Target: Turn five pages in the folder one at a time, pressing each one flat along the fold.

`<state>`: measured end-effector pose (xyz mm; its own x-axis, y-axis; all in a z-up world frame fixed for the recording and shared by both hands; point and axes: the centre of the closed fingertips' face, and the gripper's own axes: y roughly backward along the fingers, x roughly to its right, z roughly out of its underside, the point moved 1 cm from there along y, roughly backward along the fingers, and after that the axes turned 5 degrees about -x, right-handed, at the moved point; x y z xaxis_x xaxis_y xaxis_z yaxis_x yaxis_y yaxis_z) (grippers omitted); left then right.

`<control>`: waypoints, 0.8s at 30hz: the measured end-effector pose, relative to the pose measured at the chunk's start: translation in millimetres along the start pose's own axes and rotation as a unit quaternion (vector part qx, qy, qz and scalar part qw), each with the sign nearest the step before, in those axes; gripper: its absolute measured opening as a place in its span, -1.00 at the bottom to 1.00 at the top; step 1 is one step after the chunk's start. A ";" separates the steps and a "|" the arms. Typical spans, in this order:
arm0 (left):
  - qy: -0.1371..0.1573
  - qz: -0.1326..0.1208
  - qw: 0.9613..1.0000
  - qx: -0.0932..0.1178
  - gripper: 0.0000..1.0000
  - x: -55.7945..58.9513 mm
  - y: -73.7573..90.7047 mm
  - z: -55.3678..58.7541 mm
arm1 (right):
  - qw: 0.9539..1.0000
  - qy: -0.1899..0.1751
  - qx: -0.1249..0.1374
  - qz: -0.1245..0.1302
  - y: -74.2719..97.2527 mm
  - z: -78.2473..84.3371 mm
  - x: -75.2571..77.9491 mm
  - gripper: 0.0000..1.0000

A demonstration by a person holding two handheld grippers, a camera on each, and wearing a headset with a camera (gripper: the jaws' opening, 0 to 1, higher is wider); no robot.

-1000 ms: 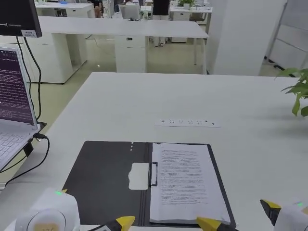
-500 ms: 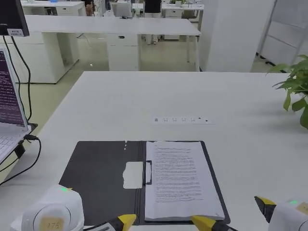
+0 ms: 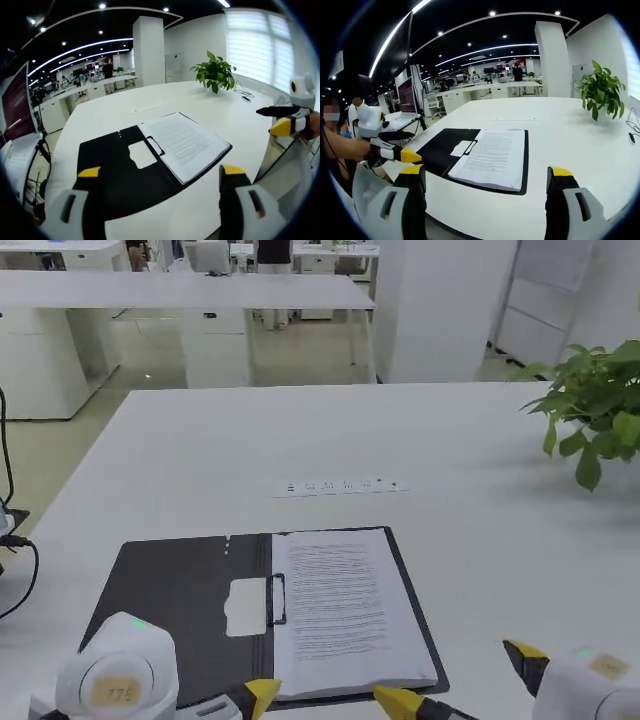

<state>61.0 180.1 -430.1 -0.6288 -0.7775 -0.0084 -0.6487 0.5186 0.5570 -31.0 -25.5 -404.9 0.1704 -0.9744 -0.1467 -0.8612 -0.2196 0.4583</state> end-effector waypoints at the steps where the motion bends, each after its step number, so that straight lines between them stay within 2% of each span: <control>1: -0.002 0.002 1.000 -0.001 0.90 0.9 -1.8 -0.3 | 1.000 0.000 0.001 0.000 0.4 0.3 -0.7 1.00; 14: -0.037 0.038 0.998 -0.016 0.86 19.8 -36.6 -6.1 | 1.000 -0.008 0.008 0.014 5.8 -1.7 -3.3 1.00; 24: -0.064 0.072 0.995 -0.026 0.83 45.0 -69.1 -10.8 | 0.999 -0.020 0.016 0.029 11.5 -5.3 1.5 1.00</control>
<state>82.1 105.5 -460.0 -0.7652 -0.6432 -0.0285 -0.5265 0.5997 0.6026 -38.2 -29.7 -395.2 0.1014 -0.9825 -0.1560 -0.8843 -0.1609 0.4384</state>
